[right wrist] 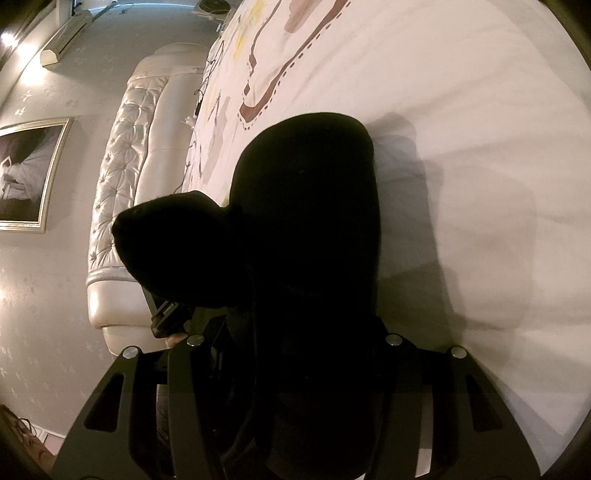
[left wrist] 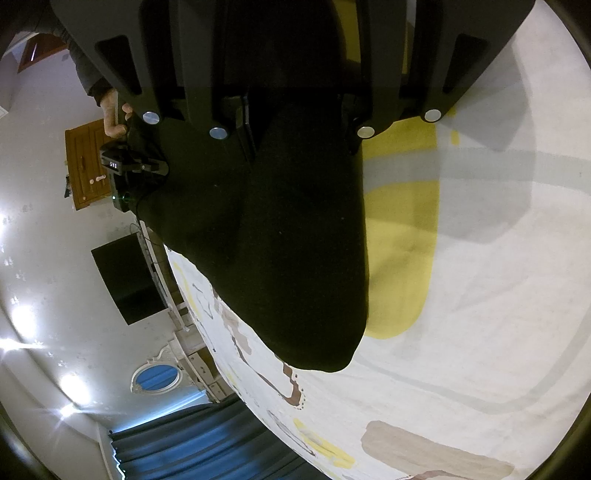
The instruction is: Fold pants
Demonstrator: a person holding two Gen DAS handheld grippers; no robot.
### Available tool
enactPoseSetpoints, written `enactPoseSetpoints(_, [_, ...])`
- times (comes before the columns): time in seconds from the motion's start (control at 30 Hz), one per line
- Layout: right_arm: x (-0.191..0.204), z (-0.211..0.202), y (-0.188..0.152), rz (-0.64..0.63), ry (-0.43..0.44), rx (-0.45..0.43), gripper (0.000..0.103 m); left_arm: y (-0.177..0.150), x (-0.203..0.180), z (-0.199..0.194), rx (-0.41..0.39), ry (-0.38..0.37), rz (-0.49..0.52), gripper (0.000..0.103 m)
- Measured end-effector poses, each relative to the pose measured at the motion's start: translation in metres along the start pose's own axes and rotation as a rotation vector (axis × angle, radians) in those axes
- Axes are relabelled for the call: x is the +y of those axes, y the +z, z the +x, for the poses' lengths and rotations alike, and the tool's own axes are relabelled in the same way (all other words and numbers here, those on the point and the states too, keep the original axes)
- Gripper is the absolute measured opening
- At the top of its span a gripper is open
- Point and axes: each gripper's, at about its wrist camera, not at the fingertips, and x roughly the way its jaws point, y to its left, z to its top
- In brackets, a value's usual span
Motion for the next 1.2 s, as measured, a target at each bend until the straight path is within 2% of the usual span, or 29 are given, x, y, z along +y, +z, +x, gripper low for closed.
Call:
enactPoseSetpoints(0.6, [-0.005, 0.005, 0.006, 0.016, 0.024, 0.007, 0.052, -0.001, -0.008, 0.01, 0.025, -0.027, -0.011, 0.04])
enactPoseSetpoints(0.77, [-0.006, 0.006, 0.007, 0.017, 0.026, 0.01, 0.053, -0.003, -0.011, 0.012, 0.036, -0.056, 0.009, 0.05])
enactPoseSetpoints(0.9, [-0.008, 0.005, 0.007, 0.017, 0.027, 0.011, 0.053, -0.005, -0.023, 0.014, 0.045, -0.082, 0.072, 0.071])
enactPoseSetpoints(0.97, [-0.007, 0.006, 0.007, 0.019, 0.027, 0.012, 0.054, -0.007, -0.031, 0.019, 0.054, -0.063, 0.115, 0.077])
enactPoseSetpoints(1.07, [-0.007, 0.006, 0.006, 0.017, 0.027, 0.011, 0.054, -0.01, -0.039, 0.024, 0.059, -0.034, 0.165, 0.079])
enactPoseSetpoints(1.2, [-0.009, 0.004, 0.008, 0.019, 0.032, 0.009, 0.054, -0.009, -0.032, 0.02, 0.049, -0.05, 0.152, 0.079])
